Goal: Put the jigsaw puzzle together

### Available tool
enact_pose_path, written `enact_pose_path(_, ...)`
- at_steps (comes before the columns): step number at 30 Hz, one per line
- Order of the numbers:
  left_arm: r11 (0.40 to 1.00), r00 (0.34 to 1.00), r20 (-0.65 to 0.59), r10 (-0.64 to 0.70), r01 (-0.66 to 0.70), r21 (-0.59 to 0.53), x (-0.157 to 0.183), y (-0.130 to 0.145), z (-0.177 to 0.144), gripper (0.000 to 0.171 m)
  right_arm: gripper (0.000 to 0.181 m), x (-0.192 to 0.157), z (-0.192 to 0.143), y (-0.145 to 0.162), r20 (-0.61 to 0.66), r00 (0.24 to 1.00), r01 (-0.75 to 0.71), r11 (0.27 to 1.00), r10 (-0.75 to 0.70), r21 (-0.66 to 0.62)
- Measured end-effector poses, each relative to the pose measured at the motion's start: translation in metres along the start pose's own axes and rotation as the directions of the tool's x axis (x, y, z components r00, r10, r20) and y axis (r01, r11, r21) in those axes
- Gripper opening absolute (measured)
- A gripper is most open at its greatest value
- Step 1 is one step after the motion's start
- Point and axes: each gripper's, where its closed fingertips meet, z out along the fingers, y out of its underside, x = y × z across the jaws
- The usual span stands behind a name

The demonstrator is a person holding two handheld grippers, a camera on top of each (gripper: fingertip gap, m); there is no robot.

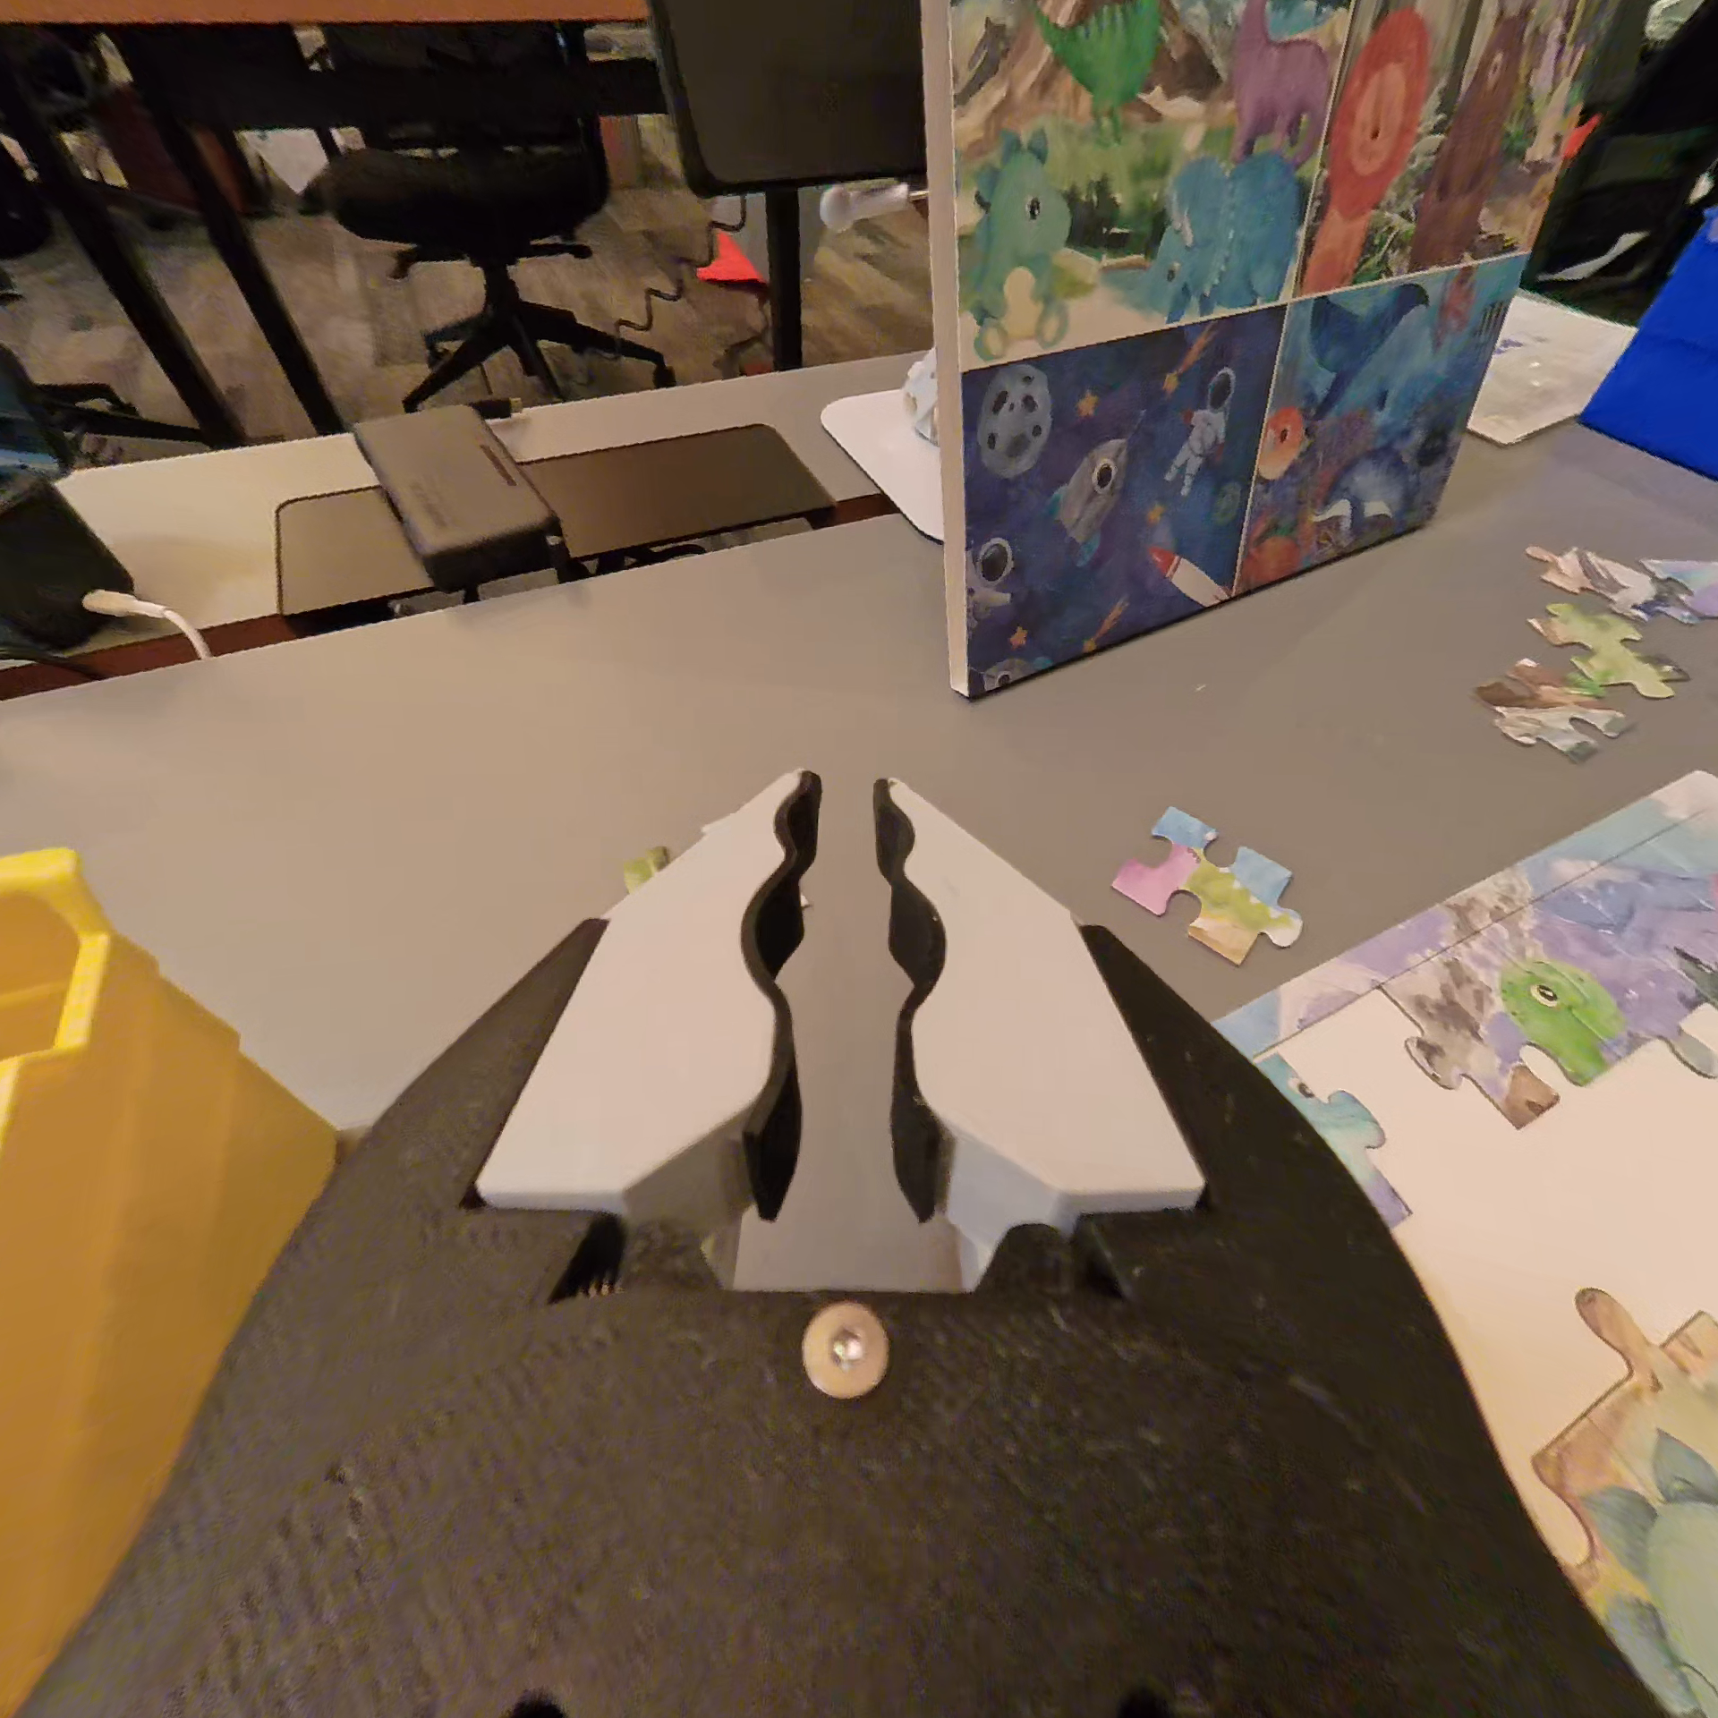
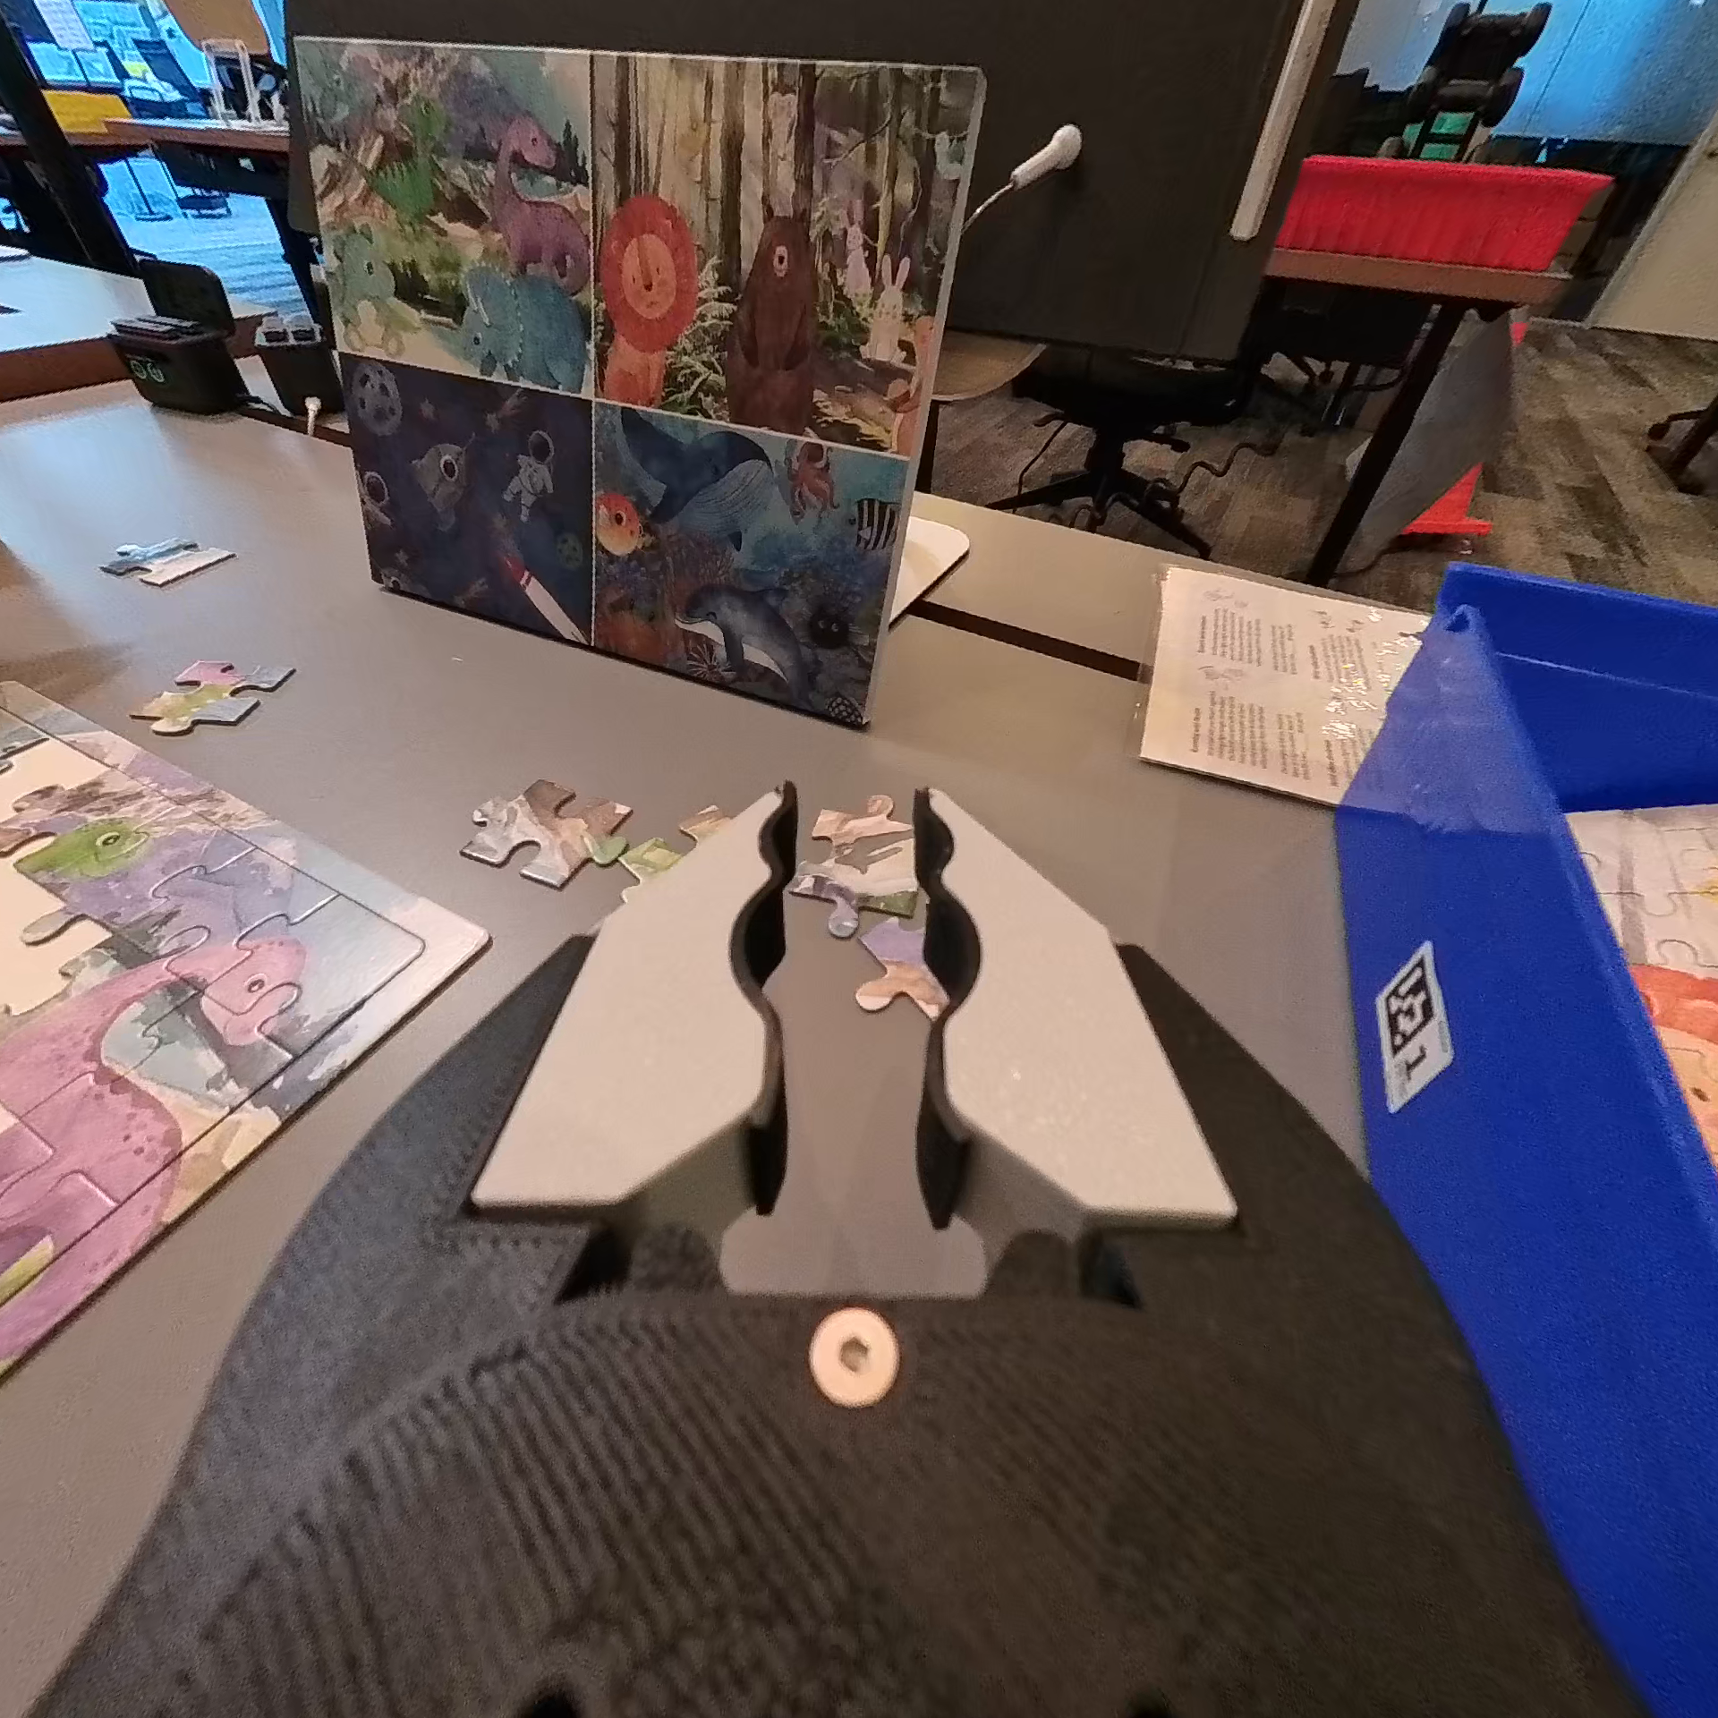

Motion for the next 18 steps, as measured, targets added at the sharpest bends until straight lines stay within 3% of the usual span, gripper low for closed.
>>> enact_pose_path(4, 0.999, 0.993, -0.120, 0.000, -0.005, -0.044, 0.025, 0.010, 0.008, 0.021, 0.024, -0.002, 0.001, 0.000, 0.006, 1.000, 0.002, 1.000, -0.002, -0.001)
enact_pose_path(7, 0.993, 0.947, -0.320, -0.008, -0.030, -0.112, 0.072, 0.025, 0.017, 0.039, 0.024, -0.006, 0.002, 0.000, 0.018, 1.000, 0.004, 1.000, -0.004, -0.004)
enact_pose_path(9, 0.984, 0.922, -0.386, 0.002, -0.069, -0.162, 0.102, 0.038, 0.023, 0.045, 0.024, -0.009, 0.004, 0.001, 0.026, 1.000, 0.010, 1.000, -0.009, -0.009)
enact_pose_path(11, 0.959, 0.924, -0.377, 0.065, -0.163, -0.233, 0.117, 0.054, 0.030, 0.050, 0.024, -0.012, 0.004, 0.001, 0.031, 0.999, 0.020, 1.000, -0.020, -0.013)
enact_pose_path(14, 0.919, 0.939, -0.258, 0.227, -0.294, -0.262, 0.111, 0.060, 0.041, 0.048, 0.024, -0.015, 0.005, -0.001, 0.034, 0.999, 0.034, 0.999, -0.033, -0.012)
enact_pose_path(18, 0.885, 0.940, -0.227, 0.253, -0.320, -0.338, 0.104, 0.072, 0.047, 0.050, 0.025, -0.018, 0.004, -0.003, 0.039, 0.998, 0.040, 0.999, -0.040, -0.008)
